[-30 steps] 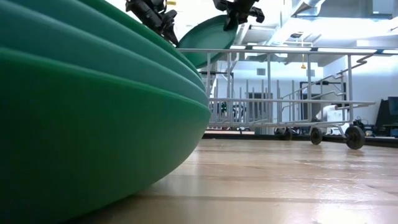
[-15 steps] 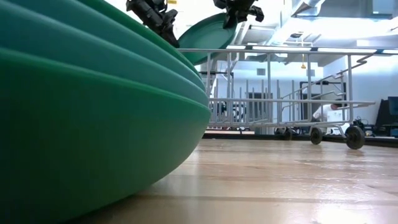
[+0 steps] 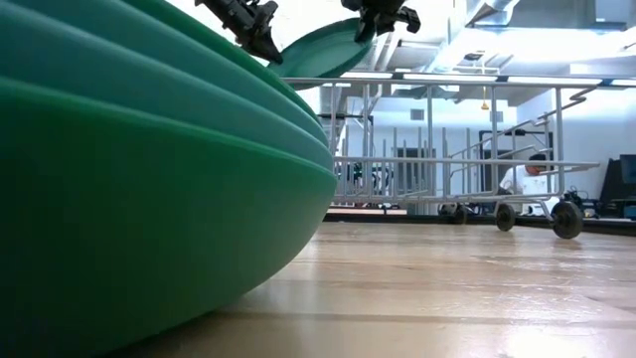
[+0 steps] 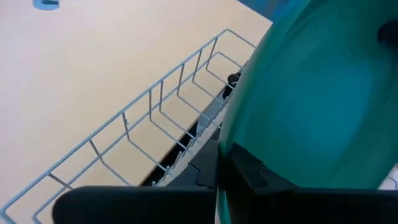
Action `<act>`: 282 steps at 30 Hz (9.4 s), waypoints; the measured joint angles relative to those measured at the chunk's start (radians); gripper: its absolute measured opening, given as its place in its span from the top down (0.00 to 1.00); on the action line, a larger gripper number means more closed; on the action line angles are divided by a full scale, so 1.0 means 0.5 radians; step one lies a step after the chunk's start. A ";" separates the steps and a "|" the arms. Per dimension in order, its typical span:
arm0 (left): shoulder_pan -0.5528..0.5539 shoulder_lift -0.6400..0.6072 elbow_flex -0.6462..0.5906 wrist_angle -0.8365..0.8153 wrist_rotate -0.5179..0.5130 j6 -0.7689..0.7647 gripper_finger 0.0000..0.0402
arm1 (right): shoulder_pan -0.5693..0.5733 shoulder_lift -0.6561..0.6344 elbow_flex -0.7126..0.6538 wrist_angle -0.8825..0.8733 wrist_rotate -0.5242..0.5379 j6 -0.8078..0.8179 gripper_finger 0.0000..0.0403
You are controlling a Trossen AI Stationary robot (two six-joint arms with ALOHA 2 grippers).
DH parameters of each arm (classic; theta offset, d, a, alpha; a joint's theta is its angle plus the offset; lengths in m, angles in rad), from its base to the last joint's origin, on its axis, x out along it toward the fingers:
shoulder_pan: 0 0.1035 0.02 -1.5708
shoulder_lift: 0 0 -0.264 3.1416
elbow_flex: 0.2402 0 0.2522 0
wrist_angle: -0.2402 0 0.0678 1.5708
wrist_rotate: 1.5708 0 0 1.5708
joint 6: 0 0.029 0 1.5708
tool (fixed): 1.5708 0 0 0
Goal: Sort dishes
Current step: Put the dark blue plate in the dish rack
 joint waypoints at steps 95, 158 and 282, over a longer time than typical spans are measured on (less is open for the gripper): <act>-0.030 0.120 0.002 2.120 0.600 0.263 1.00 | 0.817 -0.205 0.882 -0.399 0.279 -0.271 0.46; -0.308 0.115 0.002 1.369 0.175 0.408 0.99 | 0.754 -0.018 0.882 -0.333 0.935 -0.309 0.72; 0.163 -0.203 0.001 -0.977 -0.552 -0.256 0.69 | -0.435 0.795 0.880 0.101 -2.807 1.156 0.99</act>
